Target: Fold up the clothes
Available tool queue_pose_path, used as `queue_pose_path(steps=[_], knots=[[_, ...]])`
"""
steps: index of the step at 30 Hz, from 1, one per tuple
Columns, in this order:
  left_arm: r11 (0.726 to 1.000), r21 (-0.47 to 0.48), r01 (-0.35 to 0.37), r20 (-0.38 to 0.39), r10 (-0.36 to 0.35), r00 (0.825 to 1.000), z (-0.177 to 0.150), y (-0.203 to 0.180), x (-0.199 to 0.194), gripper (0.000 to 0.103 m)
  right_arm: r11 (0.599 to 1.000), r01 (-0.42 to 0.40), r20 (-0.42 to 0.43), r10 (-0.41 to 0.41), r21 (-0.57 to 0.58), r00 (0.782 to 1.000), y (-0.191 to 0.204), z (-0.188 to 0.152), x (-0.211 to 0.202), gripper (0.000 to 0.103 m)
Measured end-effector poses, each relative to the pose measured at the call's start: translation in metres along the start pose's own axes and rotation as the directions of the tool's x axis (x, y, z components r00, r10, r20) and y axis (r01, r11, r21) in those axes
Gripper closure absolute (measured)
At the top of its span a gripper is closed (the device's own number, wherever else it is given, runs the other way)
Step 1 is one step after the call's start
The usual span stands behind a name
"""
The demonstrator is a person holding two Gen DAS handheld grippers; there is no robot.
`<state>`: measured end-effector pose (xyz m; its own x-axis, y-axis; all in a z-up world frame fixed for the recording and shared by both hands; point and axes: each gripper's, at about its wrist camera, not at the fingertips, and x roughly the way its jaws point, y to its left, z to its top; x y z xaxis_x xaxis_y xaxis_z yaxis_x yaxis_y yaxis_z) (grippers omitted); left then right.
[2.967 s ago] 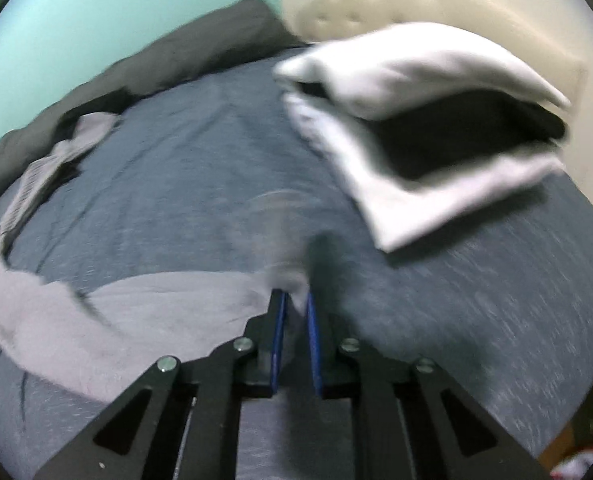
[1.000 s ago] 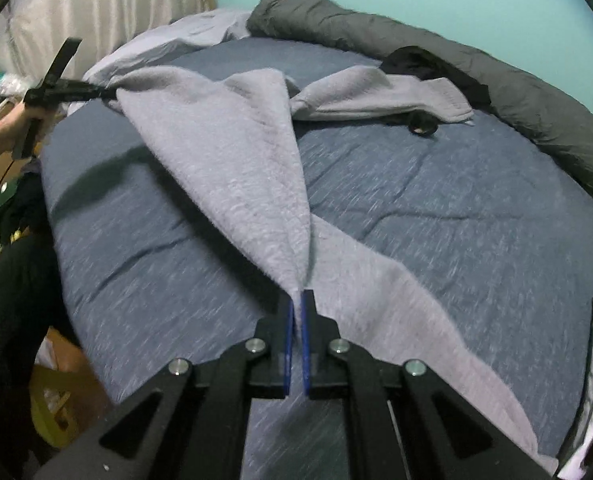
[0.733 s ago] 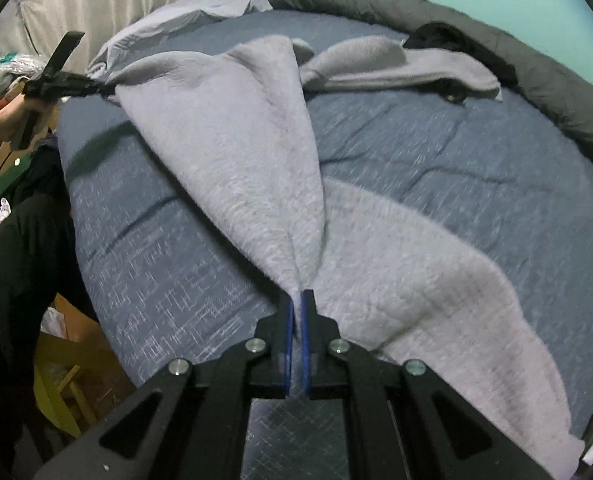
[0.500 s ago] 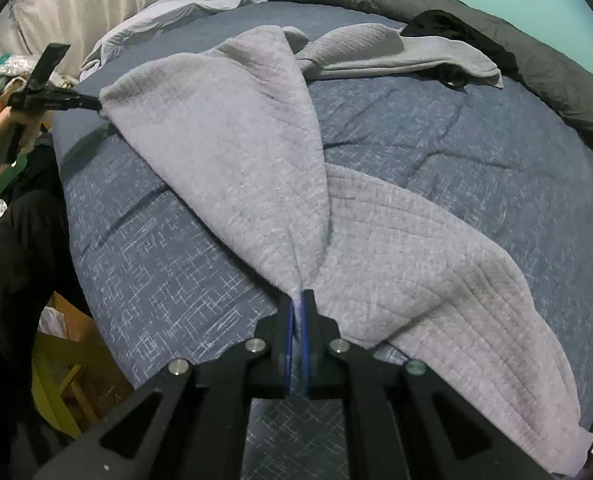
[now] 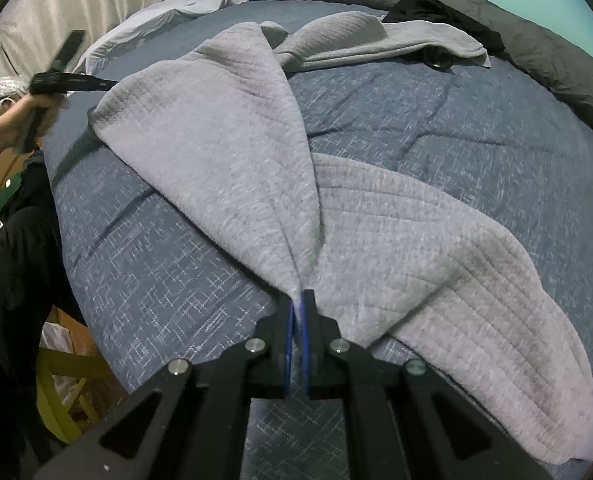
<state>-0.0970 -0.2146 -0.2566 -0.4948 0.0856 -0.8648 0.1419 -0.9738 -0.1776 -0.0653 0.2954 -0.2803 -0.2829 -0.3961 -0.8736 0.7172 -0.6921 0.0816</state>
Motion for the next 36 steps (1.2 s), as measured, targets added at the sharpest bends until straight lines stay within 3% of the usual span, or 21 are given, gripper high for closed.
queue_pose_path(steps=[4, 8, 12, 22, 28, 32, 36], knots=[[1.000, 0.012, 0.011, -0.039, -0.010, 0.999, 0.008, -0.024, 0.024, 0.089, 1.000, -0.007, 0.004, 0.007, 0.012, 1.000, -0.001, -0.001, 0.000, 0.099], [0.995, 0.097, 0.036, -0.049, -0.032, 0.998, 0.010, -0.053, 0.032, 0.090, 1.000, -0.015, 0.006, 0.015, 0.021, 1.000, -0.003, -0.002, 0.001, 0.099], [0.985, 0.169, 0.044, -0.059, -0.035, 0.998, 0.002, -0.080, 0.037, 0.098, 0.999, -0.023, 0.008, 0.023, 0.029, 1.000, -0.005, -0.003, 0.002, 0.100], [0.920, 0.383, 0.085, -0.104, -0.048, 0.993, -0.030, -0.162, 0.049, 0.103, 0.999, -0.036, -0.002, 0.036, 0.034, 0.999, -0.004, -0.007, 0.006, 0.099], [0.943, 0.288, 0.169, -0.106, -0.144, 0.984, -0.019, -0.153, 0.040, 0.099, 0.999, -0.038, 0.004, 0.038, 0.034, 0.999, -0.004, -0.006, 0.003, 0.099], [0.958, 0.240, 0.157, -0.055, -0.148, 0.987, -0.006, -0.132, 0.024, 0.097, 0.999, -0.042, 0.007, 0.041, 0.034, 0.999, -0.004, -0.005, 0.003, 0.099], [0.982, 0.126, 0.143, -0.017, -0.142, 0.990, 0.020, -0.102, 0.024, 0.090, 0.998, -0.047, 0.012, 0.046, 0.040, 0.999, -0.004, -0.005, 0.002, 0.099]])
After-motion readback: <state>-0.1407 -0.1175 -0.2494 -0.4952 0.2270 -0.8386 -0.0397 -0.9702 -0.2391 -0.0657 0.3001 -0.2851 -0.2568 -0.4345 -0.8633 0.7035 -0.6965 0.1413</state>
